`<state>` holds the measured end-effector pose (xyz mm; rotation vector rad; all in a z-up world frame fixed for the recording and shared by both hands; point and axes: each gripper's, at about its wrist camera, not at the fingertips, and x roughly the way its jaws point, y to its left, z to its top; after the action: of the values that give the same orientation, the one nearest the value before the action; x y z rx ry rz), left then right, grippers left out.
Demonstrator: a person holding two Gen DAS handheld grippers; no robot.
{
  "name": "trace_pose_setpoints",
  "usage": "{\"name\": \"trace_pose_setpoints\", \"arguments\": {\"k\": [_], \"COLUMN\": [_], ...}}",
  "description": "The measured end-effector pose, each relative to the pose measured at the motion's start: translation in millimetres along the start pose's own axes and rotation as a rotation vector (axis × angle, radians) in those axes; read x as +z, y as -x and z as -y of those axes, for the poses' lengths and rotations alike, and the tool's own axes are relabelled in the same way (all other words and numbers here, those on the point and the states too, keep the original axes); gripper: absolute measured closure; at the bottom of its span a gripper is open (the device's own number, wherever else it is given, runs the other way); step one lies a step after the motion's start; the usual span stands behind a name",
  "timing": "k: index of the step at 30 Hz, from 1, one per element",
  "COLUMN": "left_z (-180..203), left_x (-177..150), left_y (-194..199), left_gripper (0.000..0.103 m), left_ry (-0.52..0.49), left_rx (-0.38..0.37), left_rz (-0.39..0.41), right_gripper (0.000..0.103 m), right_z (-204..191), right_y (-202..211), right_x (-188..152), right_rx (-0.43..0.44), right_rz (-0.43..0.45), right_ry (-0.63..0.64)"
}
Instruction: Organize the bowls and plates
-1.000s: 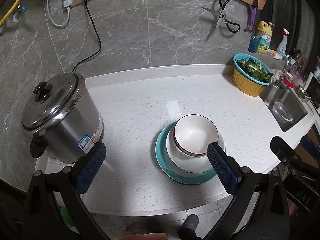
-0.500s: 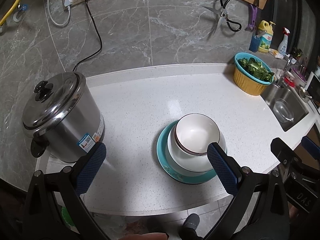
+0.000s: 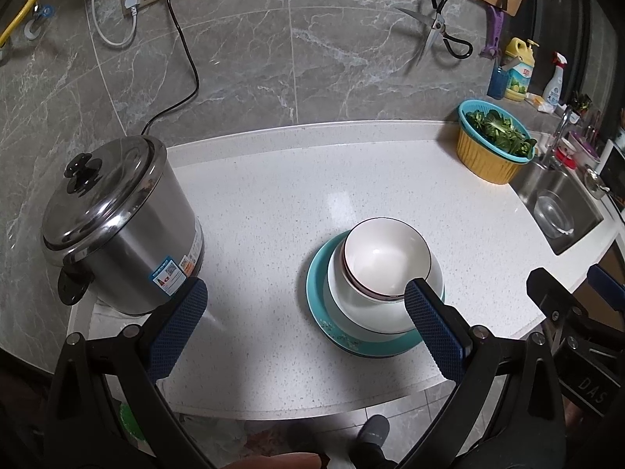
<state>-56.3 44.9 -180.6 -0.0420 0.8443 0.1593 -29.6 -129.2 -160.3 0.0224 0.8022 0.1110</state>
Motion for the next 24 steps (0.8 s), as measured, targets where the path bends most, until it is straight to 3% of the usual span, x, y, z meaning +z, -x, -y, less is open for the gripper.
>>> {"name": "trace_pose_setpoints", "arguments": {"k": [24], "left_z": [2.7], "left_x": [-0.1], "left_y": [-7.8], "left_gripper": [0.000], "left_ry": [-0.007], "left_rx": [-0.001], "left_rz": [-0.008], "right_gripper": [0.000], "right_z": [2.1], "right_y": [-4.3], "right_x": [1.0], "right_rx": [0.006], "right_rz": [-0.007], "right_ry": [0.008]}}
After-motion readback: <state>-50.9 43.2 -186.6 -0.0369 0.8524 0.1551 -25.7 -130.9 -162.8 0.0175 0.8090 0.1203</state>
